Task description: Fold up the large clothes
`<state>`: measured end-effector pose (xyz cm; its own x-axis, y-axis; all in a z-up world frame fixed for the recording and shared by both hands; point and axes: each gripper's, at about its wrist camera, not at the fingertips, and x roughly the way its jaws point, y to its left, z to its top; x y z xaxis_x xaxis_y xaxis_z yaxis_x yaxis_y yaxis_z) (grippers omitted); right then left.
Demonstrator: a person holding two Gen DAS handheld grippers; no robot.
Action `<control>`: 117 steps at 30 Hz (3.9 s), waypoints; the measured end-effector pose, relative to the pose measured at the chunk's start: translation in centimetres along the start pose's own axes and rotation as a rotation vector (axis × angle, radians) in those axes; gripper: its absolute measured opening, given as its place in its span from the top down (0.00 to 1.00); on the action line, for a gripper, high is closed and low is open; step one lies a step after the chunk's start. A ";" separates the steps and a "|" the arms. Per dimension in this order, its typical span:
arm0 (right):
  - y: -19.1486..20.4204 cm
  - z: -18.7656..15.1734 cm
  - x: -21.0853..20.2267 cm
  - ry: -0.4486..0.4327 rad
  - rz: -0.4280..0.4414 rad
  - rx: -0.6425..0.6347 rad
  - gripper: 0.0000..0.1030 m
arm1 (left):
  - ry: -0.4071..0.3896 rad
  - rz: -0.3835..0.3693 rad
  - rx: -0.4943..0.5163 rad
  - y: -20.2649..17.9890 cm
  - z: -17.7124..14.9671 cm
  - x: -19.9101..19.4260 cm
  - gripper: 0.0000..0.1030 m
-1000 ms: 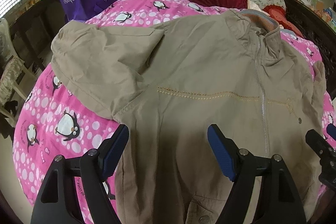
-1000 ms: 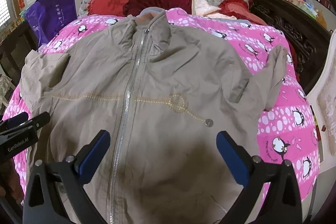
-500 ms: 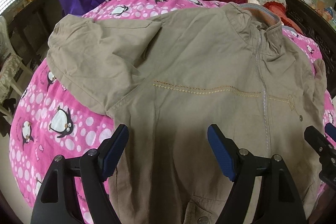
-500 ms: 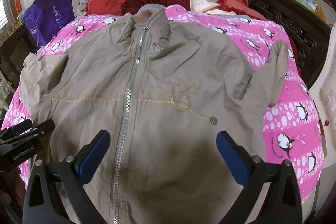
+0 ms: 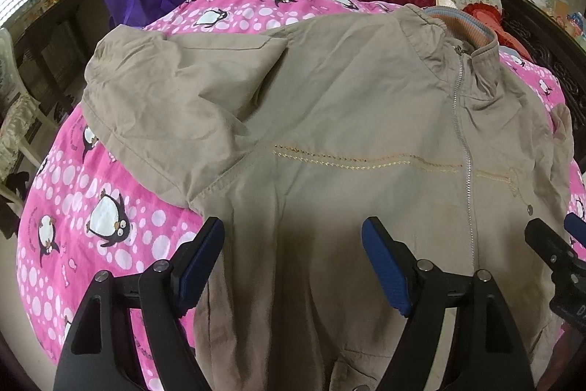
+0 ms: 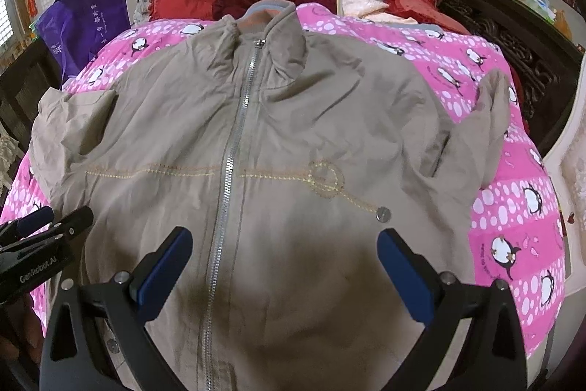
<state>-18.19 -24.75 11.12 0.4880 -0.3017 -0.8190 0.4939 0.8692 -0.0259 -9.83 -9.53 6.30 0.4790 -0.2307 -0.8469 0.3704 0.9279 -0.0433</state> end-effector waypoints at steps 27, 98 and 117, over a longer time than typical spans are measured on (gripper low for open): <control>1.2 1.1 0.7 0.003 0.005 -0.004 0.01 | -0.006 0.016 -0.040 1.9 1.3 -0.2 0.34; -8.9 -0.8 -1.3 0.029 -0.025 0.201 0.01 | 0.066 -0.427 0.221 -11.3 1.9 1.0 0.79; 4.7 2.0 1.0 -0.109 0.023 -0.297 0.04 | 0.122 0.020 0.000 5.2 -1.5 2.8 0.72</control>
<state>-13.97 -21.71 11.33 0.5786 -0.3068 -0.7557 0.2579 0.9478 -0.1874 -7.76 -4.94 2.92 0.3863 -0.1745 -0.9057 0.3615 0.9320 -0.0254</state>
